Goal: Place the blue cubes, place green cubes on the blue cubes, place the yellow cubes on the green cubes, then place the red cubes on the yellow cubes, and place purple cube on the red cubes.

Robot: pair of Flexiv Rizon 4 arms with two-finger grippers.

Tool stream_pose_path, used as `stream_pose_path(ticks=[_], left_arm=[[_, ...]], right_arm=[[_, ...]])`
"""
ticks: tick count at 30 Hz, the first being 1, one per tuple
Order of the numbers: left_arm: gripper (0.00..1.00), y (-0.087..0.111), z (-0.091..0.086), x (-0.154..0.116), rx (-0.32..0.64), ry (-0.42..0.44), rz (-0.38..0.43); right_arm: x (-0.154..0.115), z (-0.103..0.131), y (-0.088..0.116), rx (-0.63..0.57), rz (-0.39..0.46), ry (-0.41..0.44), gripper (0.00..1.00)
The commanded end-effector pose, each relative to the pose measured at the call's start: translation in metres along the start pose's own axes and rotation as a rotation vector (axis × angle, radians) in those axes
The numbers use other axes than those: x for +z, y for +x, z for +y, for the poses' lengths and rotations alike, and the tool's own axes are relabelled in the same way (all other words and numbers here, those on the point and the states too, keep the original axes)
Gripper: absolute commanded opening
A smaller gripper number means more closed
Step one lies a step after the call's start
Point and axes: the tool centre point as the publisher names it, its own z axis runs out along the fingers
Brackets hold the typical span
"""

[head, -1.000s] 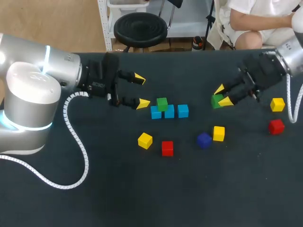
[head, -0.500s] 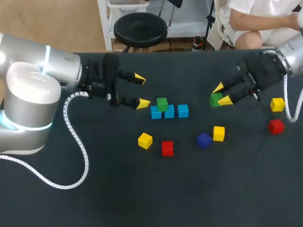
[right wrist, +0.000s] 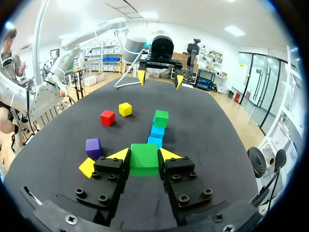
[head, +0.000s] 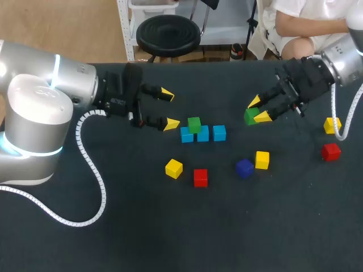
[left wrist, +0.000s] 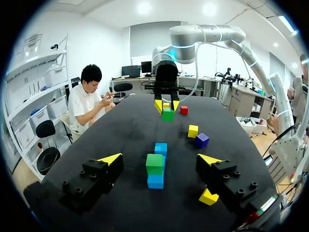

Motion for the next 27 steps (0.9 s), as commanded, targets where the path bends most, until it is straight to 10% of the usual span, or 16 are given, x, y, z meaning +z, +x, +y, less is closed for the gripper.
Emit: stream_pose_path(ticks=[1,27], left_arm=[[1.0,0.001,-0.001,-0.001,0.002,-0.002,-0.005],[1.0,0.001,-0.001,-0.001,0.002,-0.002,-0.005]], right_arm=[[0.0,0.0,0.0,0.0,0.001,0.001,0.0],[0.017,-0.007,-0.018,0.047,-0.027,-0.034,0.0]])
